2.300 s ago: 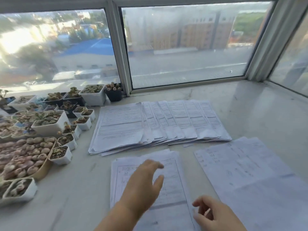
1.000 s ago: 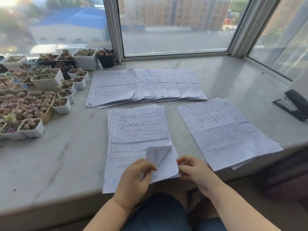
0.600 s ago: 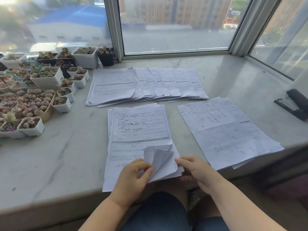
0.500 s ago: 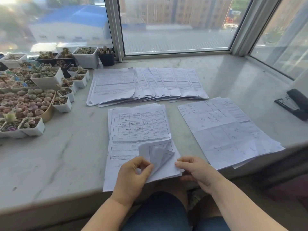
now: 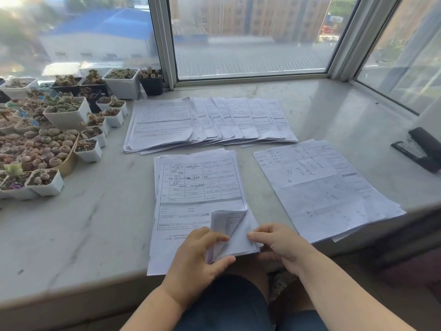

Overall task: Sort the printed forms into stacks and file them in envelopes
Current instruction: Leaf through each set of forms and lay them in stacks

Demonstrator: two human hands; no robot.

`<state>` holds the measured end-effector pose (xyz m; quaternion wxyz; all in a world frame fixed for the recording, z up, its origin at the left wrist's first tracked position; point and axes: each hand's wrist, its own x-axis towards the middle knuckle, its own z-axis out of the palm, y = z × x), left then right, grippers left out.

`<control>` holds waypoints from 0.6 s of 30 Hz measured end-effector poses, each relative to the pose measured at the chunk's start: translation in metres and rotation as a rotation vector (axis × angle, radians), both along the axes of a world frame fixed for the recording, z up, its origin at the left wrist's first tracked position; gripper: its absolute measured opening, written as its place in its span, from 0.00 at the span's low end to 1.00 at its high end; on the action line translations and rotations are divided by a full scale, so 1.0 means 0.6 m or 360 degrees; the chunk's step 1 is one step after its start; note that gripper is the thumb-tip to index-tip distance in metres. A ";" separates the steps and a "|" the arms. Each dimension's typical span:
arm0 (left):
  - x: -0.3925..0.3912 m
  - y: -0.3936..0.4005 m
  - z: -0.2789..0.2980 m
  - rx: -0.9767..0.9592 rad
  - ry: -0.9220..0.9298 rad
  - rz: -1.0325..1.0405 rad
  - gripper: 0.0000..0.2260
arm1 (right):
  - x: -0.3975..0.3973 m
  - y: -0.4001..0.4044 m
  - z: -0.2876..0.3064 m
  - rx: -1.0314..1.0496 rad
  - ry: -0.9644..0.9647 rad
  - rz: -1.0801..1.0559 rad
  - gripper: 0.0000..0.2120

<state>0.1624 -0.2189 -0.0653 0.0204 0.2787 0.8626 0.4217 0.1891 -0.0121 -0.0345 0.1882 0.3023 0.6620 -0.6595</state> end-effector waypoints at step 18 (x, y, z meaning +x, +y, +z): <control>-0.055 0.020 0.071 0.0253 0.0448 -0.0203 0.08 | -0.074 0.065 0.119 0.0340 0.0545 -0.0056 0.18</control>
